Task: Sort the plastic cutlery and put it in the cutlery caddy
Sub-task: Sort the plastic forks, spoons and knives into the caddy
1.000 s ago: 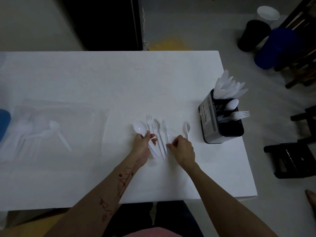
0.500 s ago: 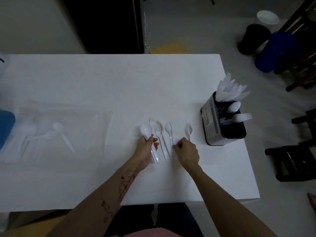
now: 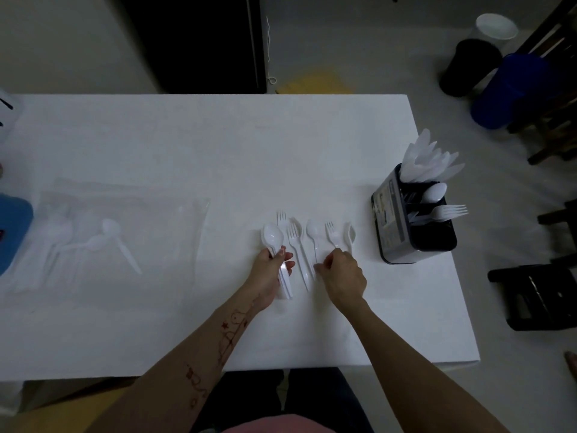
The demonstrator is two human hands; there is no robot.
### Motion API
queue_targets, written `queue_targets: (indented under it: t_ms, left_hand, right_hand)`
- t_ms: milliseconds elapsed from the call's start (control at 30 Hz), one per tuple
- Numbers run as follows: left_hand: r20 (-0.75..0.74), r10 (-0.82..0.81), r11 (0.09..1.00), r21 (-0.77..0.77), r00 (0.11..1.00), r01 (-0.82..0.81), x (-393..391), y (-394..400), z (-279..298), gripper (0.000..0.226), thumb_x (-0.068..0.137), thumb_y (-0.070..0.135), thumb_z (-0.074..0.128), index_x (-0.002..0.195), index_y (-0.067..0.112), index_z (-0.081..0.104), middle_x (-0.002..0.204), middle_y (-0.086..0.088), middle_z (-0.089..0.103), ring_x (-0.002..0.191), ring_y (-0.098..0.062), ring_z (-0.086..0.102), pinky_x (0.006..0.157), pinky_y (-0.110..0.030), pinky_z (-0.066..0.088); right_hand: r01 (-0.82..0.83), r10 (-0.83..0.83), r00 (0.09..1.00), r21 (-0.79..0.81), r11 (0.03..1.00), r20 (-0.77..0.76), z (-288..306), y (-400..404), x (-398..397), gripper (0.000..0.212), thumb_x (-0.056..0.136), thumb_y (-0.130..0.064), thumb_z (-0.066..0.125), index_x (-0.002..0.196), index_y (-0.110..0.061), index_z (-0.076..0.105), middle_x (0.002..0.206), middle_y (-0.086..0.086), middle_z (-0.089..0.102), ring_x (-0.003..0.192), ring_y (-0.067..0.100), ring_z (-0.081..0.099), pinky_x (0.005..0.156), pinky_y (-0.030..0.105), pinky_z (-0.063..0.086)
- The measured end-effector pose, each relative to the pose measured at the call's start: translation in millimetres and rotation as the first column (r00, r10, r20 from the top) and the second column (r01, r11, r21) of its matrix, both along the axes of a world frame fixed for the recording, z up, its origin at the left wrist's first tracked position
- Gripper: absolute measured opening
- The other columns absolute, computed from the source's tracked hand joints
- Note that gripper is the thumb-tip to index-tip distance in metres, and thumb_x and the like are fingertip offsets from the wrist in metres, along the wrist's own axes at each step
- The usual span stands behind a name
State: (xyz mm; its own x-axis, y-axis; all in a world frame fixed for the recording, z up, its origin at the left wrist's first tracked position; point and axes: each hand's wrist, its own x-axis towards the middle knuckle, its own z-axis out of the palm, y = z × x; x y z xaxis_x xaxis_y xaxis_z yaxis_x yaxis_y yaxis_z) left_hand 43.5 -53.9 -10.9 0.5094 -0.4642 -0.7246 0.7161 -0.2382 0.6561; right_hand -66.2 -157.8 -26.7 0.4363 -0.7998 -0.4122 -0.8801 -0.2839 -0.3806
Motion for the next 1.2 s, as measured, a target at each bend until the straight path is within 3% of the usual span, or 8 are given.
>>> queue_targets:
  t_ms: [267,467,567,733,867,933,1067,1200]
  left_hand:
    - [-0.039,0.013,1.000,0.004,0.999,-0.013,3.1,-0.4,-1.7,0.013,0.099,0.016,0.049,0.105,0.005,0.054,0.088,-0.005,0.056,0.079,-0.016,0.058,0.078,-0.027,0.050]
    - [-0.002,-0.006,1.000,0.025,1.000,0.006,2.1,-1.5,-1.5,0.025,0.100,0.014,0.046,0.121,0.001,0.049,0.090,-0.004,0.058,0.079,-0.015,0.057,0.076,-0.025,0.049]
    - [-0.013,-0.025,0.999,0.029,1.000,0.025,1.6,-2.4,0.6,0.021,0.101,0.014,0.044,0.117,0.002,0.049,0.090,-0.004,0.056,0.080,-0.015,0.056,0.078,-0.025,0.048]
    - [-0.049,-0.003,0.999,0.034,0.999,0.005,3.0,-3.5,0.4,0.032,0.101,0.017,0.043,0.129,0.001,0.044,0.092,-0.004,0.057,0.083,-0.016,0.058,0.079,-0.027,0.047]
    - [-0.121,0.062,0.998,0.012,0.991,-0.061,4.1,-4.9,2.3,0.035,0.099,0.015,0.046,0.132,0.001,0.044,0.092,-0.005,0.058,0.085,-0.019,0.057,0.076,-0.030,0.047]
    - [-0.180,0.106,0.994,-0.006,0.978,-0.108,4.3,-6.0,5.3,0.033,0.099,0.018,0.047,0.129,0.003,0.047,0.094,-0.005,0.058,0.092,-0.021,0.057,0.084,-0.035,0.044]
    - [-0.327,0.120,0.986,-0.067,0.937,-0.150,8.7,-3.3,7.7,0.022,0.095,0.026,0.052,0.099,0.006,0.059,0.095,-0.009,0.061,0.095,-0.024,0.057,0.086,-0.037,0.045]
    - [-0.236,0.153,0.983,-0.065,0.960,-0.173,14.5,2.9,-2.3,0.012,0.094,0.006,0.051,0.102,-0.002,0.056,0.094,-0.018,0.062,0.083,-0.027,0.062,0.080,-0.038,0.049]
  right_hand:
    - [0.115,-0.112,0.993,0.152,0.982,-0.026,1.8,-6.8,1.1,0.014,0.080,-0.026,0.064,0.082,-0.012,0.060,0.081,0.004,0.064,0.072,0.022,0.061,0.061,0.028,0.044]
    - [0.103,-0.102,0.995,0.134,0.986,-0.016,3.1,-5.2,-1.2,0.014,0.085,-0.021,0.064,0.094,-0.011,0.059,0.091,0.006,0.064,0.082,0.024,0.062,0.069,0.033,0.050]
    - [0.086,-0.091,0.995,0.140,0.986,0.033,4.0,-7.4,-2.4,0.022,0.084,-0.018,0.066,0.103,-0.012,0.056,0.094,0.006,0.063,0.087,0.026,0.062,0.072,0.034,0.051]
    - [0.057,-0.059,0.967,0.014,0.998,0.247,6.4,-1.9,-5.1,0.011,0.090,-0.024,0.061,0.093,-0.015,0.057,0.088,-0.002,0.064,0.078,0.019,0.063,0.073,0.035,0.056]
    - [-0.065,0.062,0.889,-0.010,0.998,0.454,10.1,8.3,-6.1,0.006,0.095,-0.017,0.059,0.092,-0.014,0.054,0.083,-0.004,0.063,0.071,0.013,0.063,0.068,0.027,0.056]
    - [-0.123,0.155,0.853,-0.096,0.988,0.499,11.3,15.0,-6.6,0.012,0.094,-0.012,0.059,0.085,-0.012,0.051,0.078,-0.002,0.059,0.065,0.013,0.057,0.062,0.027,0.052]
    - [-0.346,0.426,0.774,-0.250,0.904,0.469,4.6,25.3,-6.9,0.019,0.091,-0.007,0.063,0.081,-0.012,0.048,0.075,0.002,0.055,0.061,0.013,0.046,0.057,0.020,0.042]
    - [-0.373,0.424,0.757,-0.205,0.905,0.497,1.7,22.7,-2.5,0.010,0.095,-0.022,0.061,0.093,-0.013,0.064,0.086,-0.001,0.065,0.069,0.008,0.056,0.063,0.021,0.049]
